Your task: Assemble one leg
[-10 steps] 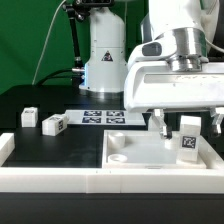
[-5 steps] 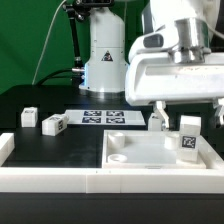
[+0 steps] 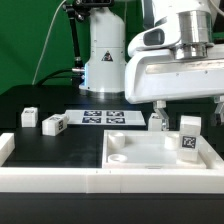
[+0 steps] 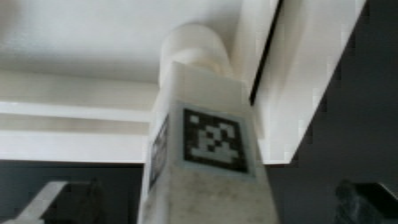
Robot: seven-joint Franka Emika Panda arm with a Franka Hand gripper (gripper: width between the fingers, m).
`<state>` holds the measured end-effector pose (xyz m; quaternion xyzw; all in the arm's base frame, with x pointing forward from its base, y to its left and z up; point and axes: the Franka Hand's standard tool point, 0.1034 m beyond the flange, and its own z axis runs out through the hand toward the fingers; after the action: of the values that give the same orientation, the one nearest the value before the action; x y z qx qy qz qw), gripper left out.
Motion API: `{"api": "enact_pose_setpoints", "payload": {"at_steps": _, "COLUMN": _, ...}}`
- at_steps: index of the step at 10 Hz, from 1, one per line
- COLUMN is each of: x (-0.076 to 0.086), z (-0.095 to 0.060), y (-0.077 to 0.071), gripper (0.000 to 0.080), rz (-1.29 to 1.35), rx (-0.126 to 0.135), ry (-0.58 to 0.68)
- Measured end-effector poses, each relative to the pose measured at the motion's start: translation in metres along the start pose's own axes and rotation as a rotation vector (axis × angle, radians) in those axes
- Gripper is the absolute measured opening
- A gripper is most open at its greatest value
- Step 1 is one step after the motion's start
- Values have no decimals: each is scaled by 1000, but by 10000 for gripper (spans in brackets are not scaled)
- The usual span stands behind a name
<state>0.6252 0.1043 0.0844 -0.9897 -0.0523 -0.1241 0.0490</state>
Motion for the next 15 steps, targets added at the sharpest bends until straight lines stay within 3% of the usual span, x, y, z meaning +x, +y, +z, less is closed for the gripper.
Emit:
{"api": "enact_pose_setpoints", "payload": {"at_steps": 3, "x": 9, "z": 2, "y": 12, "gripper": 649, "rz": 39, "rx": 21, "ry": -270}}
{"api": "enact_pose_setpoints", "payload": {"at_steps": 7, "x": 11, "z": 8, "y": 13, "gripper": 649, "rz": 63, "rx": 15, "ry": -268}}
{"api": "enact_pose_setpoints", "payload": {"at_steps": 9, "x": 11, "z": 8, "y": 13, "gripper": 421, "rz": 63, "rx": 15, "ry": -269}}
{"api": "enact_pose_setpoints", "payload": {"at_steps": 10, "x": 10, "z": 8, "y": 13, "gripper": 237, "rz": 63, "rx": 15, "ry": -269}}
{"api": "enact_pose_setpoints", "payload": {"at_steps": 11, "x": 11, "z": 8, "y": 13, "gripper": 237, "rz": 63, "rx": 15, "ry": -269}}
{"api": "enact_pose_setpoints", "payload": {"at_steps": 12, "x": 11, "z": 8, "y": 13, "gripper": 103, "rz": 63, "rx": 15, "ry": -269}}
{"api": "enact_pose_setpoints", "payload": {"at_steps": 13, "x": 11, "z": 8, "y": 13, "gripper": 22, "rz": 63, "rx": 15, "ry": -269}}
{"api": "enact_pose_setpoints", "payload": {"at_steps": 15, "x": 11, "z": 10, "y": 11, "gripper": 7, "rz": 105, "rx": 5, "ry": -255}}
